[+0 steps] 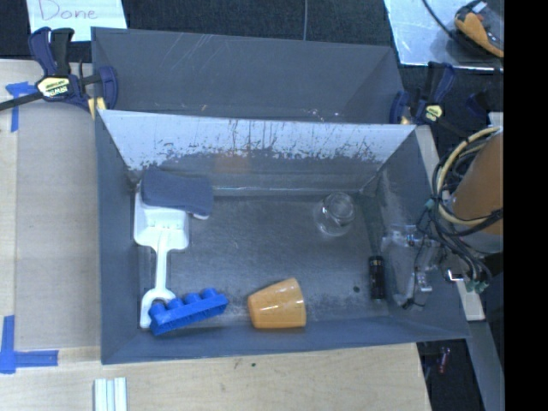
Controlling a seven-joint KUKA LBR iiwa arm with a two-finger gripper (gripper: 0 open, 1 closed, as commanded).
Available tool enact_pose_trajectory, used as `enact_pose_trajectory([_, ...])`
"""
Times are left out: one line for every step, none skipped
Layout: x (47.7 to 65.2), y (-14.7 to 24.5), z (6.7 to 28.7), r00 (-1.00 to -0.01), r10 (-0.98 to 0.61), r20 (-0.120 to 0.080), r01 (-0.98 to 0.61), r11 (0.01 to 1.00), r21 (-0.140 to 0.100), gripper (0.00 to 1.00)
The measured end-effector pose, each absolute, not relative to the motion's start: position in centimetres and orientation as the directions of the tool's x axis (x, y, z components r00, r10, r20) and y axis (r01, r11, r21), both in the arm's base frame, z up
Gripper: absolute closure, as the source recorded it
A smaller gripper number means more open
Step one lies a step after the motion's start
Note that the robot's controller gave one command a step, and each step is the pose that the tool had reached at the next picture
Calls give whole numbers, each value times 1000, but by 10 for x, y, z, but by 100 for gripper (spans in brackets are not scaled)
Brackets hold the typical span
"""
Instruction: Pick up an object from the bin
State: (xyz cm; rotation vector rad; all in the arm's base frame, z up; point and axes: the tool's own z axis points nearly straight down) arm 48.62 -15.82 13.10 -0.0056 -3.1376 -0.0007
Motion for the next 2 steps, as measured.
enact_pose_trajectory([488, -158, 134, -1000, -1, -3, -1, 1000, -1, 0])
enact_pose_trajectory([519, -153, 70, -928, -373, -4, -373, 928, 2, 0])
